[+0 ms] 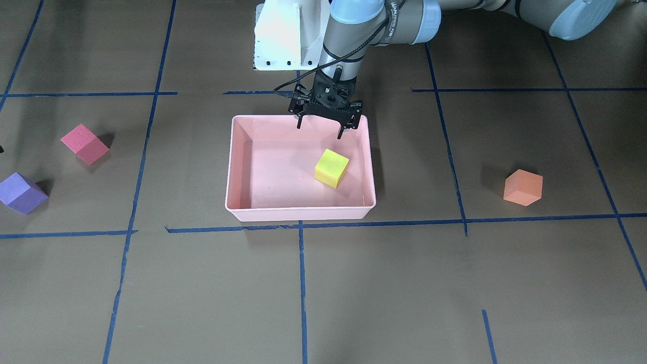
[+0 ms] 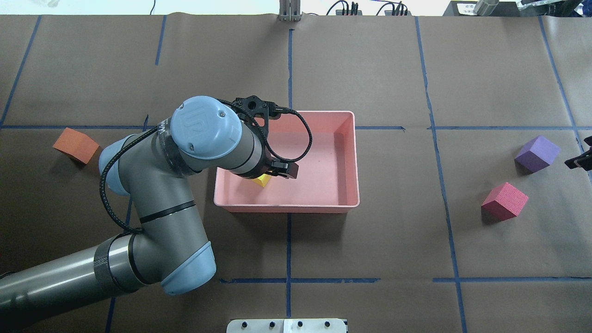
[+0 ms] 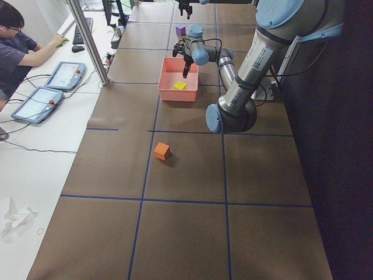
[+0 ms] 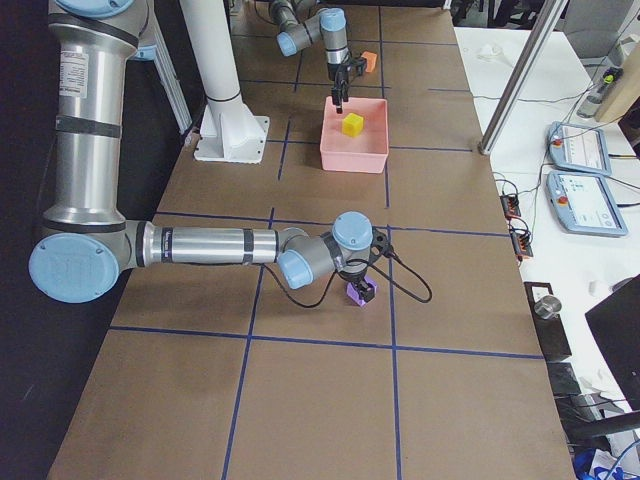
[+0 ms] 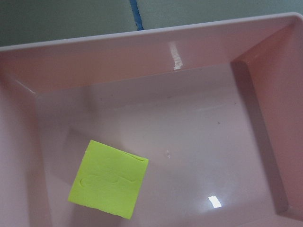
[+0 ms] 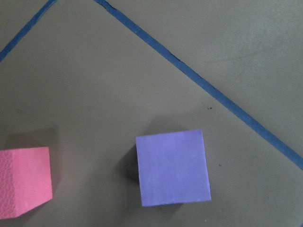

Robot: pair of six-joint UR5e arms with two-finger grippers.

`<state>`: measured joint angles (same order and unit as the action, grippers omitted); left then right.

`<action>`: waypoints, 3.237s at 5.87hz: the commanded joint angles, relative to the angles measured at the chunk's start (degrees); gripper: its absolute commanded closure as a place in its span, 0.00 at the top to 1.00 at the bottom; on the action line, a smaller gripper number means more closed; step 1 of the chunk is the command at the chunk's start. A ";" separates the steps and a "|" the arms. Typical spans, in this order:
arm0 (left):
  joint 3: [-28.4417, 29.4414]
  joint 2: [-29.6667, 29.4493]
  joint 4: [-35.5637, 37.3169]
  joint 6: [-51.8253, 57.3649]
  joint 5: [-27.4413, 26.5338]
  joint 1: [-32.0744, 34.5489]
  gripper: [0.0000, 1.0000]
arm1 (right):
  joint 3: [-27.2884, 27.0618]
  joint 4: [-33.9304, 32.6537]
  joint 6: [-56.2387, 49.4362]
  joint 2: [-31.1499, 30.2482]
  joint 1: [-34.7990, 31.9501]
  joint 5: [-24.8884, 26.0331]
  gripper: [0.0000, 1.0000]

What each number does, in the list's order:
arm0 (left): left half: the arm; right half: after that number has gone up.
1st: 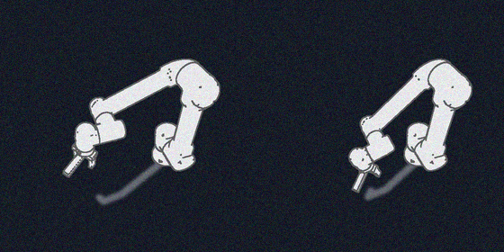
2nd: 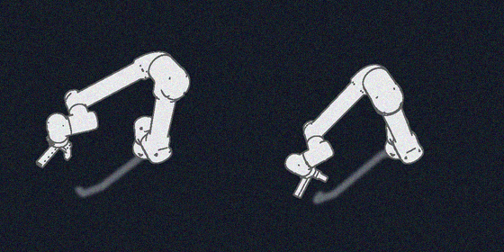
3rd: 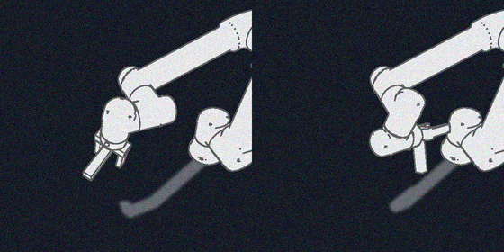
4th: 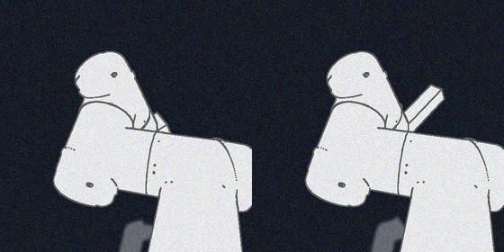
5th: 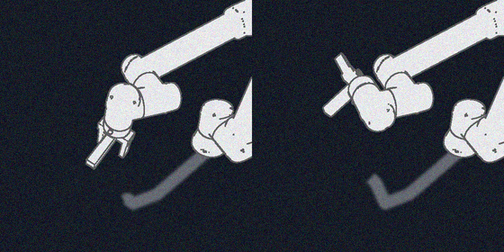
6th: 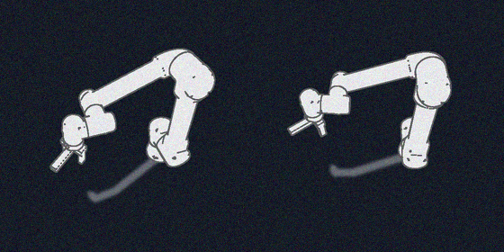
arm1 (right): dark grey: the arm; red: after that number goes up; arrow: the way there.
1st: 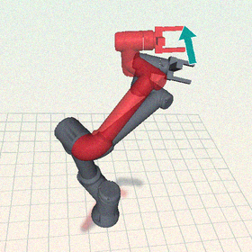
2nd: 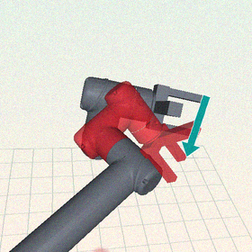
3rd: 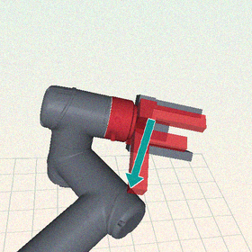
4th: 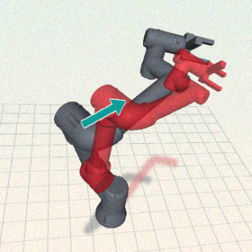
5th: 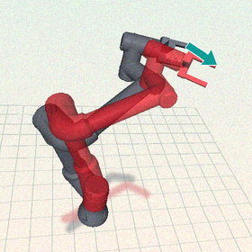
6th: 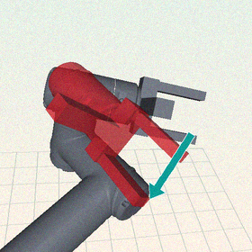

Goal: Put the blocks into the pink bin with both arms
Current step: 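Grasp the purple cube with the right gripper while the left lifts from the bin, then carry the purple cube into the bin while the left gripper nears the orange cube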

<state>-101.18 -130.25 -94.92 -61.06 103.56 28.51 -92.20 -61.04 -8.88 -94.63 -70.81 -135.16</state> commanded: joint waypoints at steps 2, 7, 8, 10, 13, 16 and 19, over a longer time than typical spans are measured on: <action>0.02 0.00 0.00 -0.02 -0.03 -0.12 1.00 | 5.44 0.49 0.00 4.88 3.56 4.01 1.00; -0.42 1.14 0.00 0.33 -0.03 -0.12 1.00 | 8.09 -0.04 0.79 6.03 7.70 6.04 0.40; -0.85 1.75 0.00 1.02 0.15 -0.12 1.00 | 7.66 -0.04 2.36 6.03 7.61 5.87 0.18; -4.35 5.00 3.83 14.15 1.54 1.01 1.00 | 5.90 -0.13 18.82 8.65 7.61 4.04 0.16; -5.16 11.58 6.42 38.82 12.96 13.64 1.00 | -2.94 -3.61 45.96 12.70 9.44 0.60 0.17; -4.12 19.58 5.71 56.95 16.58 24.63 1.00 | -10.62 -22.06 68.12 27.69 17.43 4.62 0.20; -3.24 25.13 5.54 68.69 20.54 31.52 1.00 | -10.37 -33.30 92.93 43.60 33.22 20.92 0.34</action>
<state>-104.82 -106.48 -89.27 5.39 123.57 58.74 -102.79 -89.87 77.08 -56.28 -43.18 -120.14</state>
